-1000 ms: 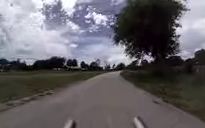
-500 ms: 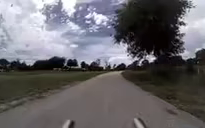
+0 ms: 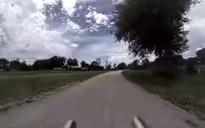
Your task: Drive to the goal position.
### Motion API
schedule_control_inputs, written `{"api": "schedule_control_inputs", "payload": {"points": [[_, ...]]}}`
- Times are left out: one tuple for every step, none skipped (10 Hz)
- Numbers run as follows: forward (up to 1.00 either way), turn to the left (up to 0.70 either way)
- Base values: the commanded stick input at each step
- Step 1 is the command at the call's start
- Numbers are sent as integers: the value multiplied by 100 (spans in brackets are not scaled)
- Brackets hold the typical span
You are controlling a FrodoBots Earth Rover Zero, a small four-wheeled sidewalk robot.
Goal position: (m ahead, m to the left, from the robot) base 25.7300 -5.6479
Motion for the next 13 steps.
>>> {"api": "schedule_control_inputs", "payload": {"points": [[70, 0], [70, 0], [70, 0], [70, 0], [70, 0], [70, 0], [70, 0], [70, 0], [70, 0], [70, 0], [70, 0], [70, 0], [70, 0]]}}
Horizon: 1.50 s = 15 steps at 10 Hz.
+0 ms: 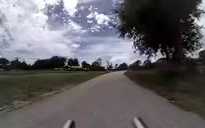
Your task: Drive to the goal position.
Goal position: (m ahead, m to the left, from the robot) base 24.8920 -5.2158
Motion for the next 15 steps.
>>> {"api": "schedule_control_inputs", "payload": {"points": [[70, 0], [70, 0], [70, 0], [70, 0], [70, 0], [70, 0], [70, 0], [70, 0], [70, 0], [70, 0], [70, 0], [70, 0], [70, 0], [70, 0], [70, 0]]}}
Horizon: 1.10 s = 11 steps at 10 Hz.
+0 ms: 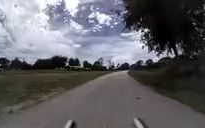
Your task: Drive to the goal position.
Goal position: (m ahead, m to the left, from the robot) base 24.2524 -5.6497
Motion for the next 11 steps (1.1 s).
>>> {"api": "schedule_control_inputs", "payload": {"points": [[70, 0], [70, 0], [70, 0], [70, 0], [70, 0], [70, 0], [70, 0], [70, 0], [70, 0], [70, 0], [70, 0]]}}
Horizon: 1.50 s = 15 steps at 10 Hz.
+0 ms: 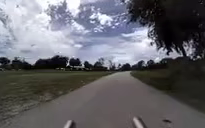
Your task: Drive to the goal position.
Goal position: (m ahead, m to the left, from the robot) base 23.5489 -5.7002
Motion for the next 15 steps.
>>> {"api": "schedule_control_inputs", "payload": {"points": [[70, 0], [70, 0], [70, 0], [70, 0], [70, 0], [70, 0], [70, 0], [70, -1], [70, -10], [70, -23], [70, -18], [70, 0], [70, 0], [70, 0], [70, 0]]}}
